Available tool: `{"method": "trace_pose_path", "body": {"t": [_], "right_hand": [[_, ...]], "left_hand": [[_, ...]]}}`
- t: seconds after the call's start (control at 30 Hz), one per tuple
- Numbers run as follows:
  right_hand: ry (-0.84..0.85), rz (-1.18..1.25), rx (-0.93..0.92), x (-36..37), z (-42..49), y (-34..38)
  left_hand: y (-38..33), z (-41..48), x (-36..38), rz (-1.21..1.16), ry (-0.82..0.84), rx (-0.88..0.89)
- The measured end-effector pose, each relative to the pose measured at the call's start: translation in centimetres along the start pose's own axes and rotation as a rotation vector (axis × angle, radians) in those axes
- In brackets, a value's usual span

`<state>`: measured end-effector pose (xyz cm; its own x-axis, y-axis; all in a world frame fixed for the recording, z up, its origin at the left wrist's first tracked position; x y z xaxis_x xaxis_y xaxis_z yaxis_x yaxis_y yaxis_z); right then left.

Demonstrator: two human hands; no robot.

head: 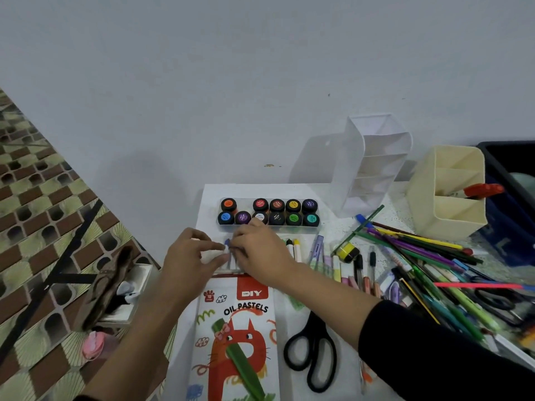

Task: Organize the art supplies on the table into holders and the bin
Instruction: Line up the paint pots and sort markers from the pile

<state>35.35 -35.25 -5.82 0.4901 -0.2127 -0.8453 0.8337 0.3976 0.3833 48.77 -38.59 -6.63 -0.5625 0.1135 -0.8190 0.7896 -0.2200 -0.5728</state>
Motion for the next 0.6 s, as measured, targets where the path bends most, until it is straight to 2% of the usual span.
{"method": "trace_pose_path", "body": {"t": [0.1,0.27,0.4,0.6], "right_hand": [[0.027,-0.014,-0.068,0.1,-0.5,0.2],[0.025,0.019,-0.048,-0.1,-1.0,-0.5],[-0.029,0.003,-0.059,-0.2,-1.4,0.0],[0.014,0.042,-0.031,-0.4,-1.5,0.4]], "left_hand": [[-0.6,-0.2,0.1,0.021,-0.016,0.064],[-1.3,-0.6,0.7,0.077,-0.001,0.161],[-1.2,-0.6,0.7,0.116,0.020,0.138],[-2.0,-0.9,0.5,0.155,0.040,0.144]]}}
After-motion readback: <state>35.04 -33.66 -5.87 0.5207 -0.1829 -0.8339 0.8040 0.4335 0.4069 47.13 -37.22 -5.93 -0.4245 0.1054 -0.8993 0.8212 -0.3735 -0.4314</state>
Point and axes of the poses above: each hand's wrist, its own z-axis towards the middle knuckle, its own x-axis out of the palm, y = z × x, the point moved 8 cm from there along z, towards the middle knuckle, and after that the axes turned 5 degrees about -x, right-handed, at the moved point
